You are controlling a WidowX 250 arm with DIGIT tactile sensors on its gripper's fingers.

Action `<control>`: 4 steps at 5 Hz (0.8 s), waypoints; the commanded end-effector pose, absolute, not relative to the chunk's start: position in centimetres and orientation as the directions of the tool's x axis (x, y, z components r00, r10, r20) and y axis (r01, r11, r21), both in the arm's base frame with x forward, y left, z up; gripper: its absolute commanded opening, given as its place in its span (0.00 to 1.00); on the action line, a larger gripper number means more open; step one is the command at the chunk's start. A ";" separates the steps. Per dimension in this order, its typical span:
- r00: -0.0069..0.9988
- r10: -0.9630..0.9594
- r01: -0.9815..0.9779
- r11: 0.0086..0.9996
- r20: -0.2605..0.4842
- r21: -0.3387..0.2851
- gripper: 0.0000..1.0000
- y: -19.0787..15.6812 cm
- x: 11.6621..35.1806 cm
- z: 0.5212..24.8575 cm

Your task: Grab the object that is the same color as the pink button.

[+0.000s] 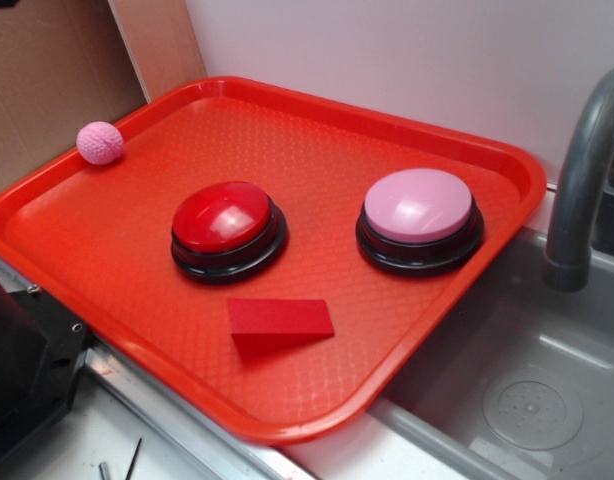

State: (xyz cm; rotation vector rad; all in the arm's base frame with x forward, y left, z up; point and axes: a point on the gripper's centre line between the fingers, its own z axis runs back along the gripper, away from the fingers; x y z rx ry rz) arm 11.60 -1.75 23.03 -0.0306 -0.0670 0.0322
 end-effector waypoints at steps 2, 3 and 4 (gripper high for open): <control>0.724 0.676 -0.690 0.710 0.139 0.141 1.00 8.7 19.3 17.2; 0.510 0.829 -0.856 0.515 0.229 0.043 1.00 9.5 15.8 17.5; 0.510 0.829 -0.856 0.515 0.229 0.043 1.00 9.5 15.8 17.5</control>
